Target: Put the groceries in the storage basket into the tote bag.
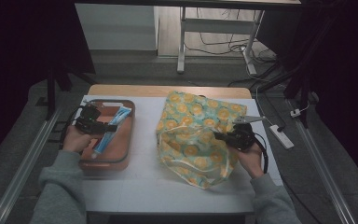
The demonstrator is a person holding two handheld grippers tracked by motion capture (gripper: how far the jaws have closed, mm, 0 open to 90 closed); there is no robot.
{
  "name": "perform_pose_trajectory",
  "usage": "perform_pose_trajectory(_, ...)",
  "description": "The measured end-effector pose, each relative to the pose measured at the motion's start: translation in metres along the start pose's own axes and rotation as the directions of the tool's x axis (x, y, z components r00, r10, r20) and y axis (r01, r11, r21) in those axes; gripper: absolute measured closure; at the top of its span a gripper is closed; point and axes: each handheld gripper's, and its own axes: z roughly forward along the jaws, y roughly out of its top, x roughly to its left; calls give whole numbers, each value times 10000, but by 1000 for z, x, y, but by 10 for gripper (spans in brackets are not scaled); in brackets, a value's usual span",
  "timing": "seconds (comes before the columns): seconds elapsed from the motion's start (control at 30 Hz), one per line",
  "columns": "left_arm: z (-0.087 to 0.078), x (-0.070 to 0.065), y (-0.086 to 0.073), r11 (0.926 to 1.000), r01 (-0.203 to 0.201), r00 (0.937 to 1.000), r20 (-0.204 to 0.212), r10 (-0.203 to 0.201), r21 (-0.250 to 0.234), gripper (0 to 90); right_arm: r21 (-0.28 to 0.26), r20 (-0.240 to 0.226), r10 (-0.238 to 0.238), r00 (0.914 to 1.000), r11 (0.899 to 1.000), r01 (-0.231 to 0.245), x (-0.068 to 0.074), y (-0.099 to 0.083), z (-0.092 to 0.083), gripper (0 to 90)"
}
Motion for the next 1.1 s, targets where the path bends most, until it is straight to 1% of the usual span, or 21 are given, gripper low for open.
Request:
perform_pose_trajectory(0.1, -7, -8, 3, 9990, -147, 9995, 276, 159, -425, 758, -16, 3, 2, 10000, 10000, -2, 0, 0, 0, 894)
perform_pose_trajectory(0.2, -12, -15, 5, 9966, -308, 9991, 260, 329, -760, 758, -36, 20, -7, 10000, 10000, 7, 0, 0, -1, 894)
perform_pose_trajectory(0.23, -14, -18, 6, 9954, -339, 9988, 335, 371, -898, 759, -50, 20, -21, 10000, 10000, 21, 0, 0, -1, 894)
perform_pose_trajectory(0.3, -20, -23, 8, 9912, -408, 9978, 475, 471, -1259, 759, -78, -3, -56, 10000, 10000, 56, 1, 1, -1, 894)
perform_pose_trajectory(0.37, -28, -29, 9, 9831, -512, 9965, 566, 621, -1760, 759, -79, -9, -56, 10000, 10000, 56, 1, 1, -1, 894)
perform_pose_trajectory(0.4, -32, -32, 10, 9793, -536, 9951, 707, 685, -1954, 759, -76, -13, -59, 10000, 10000, 59, 1, 1, -1, 894)
perform_pose_trajectory(0.5, -41, -43, 12, 9687, -725, 9875, 1195, 1032, -2374, 759, -84, -17, -36, 10000, 10000, 36, 1, 1, -1, 894)
perform_pose_trajectory(0.6, -43, -55, 15, 9613, -1009, 9777, 1532, 1435, -2565, 758, -89, -19, -49, 10000, 9999, 49, 1, 1, 0, 894)
perform_pose_trajectory(0.63, -43, -60, 16, 9595, -1076, 9740, 1658, 1542, -2604, 758, -99, -25, -58, 10000, 9999, 58, 1, 1, 0, 894)
perform_pose_trajectory(0.7, -41, -68, 19, 9549, -1211, 9629, 2016, 1794, -2712, 758, -124, -32, -54, 10000, 9999, 54, 2, 1, 0, 894)
perform_pose_trajectory(0.77, -39, -75, 22, 9530, -1289, 9539, 2284, 1948, -2744, 758, -104, -24, -62, 10000, 9999, 62, 2, 1, 0, 894)
perform_pose_trajectory(0.8, -36, -79, 24, 9523, -1386, 9500, 2352, 2054, -2719, 758, -111, -30, -67, 10000, 9999, 67, 2, 2, 0, 894)
perform_pose_trajectory(0.87, -31, -87, 28, 9514, -1619, 9450, 2365, 2259, -2622, 758, -127, -61, -57, 10000, 9999, 56, 2, 2, 0, 894)
perform_pose_trajectory(0.97, -19, -97, 34, 9518, -1894, 9359, 2490, 2493, -2412, 758, -118, -58, -70, 10000, 9999, 69, 3, 2, 1, 894)
perform_pose_trajectory(1.03, -12, -103, 36, 9519, -2014, 9318, 2544, 2588, -2307, 758, -145, -45, -76, 10000, 9999, 76, 3, 2, 0, 894)
perform_pose_trajectory(1.1, -4, -112, 39, 9503, -2251, 9241, 2621, 2782, -2149, 758, -228, -71, -19, 10000, 9997, 18, 4, 3, 0, 894)
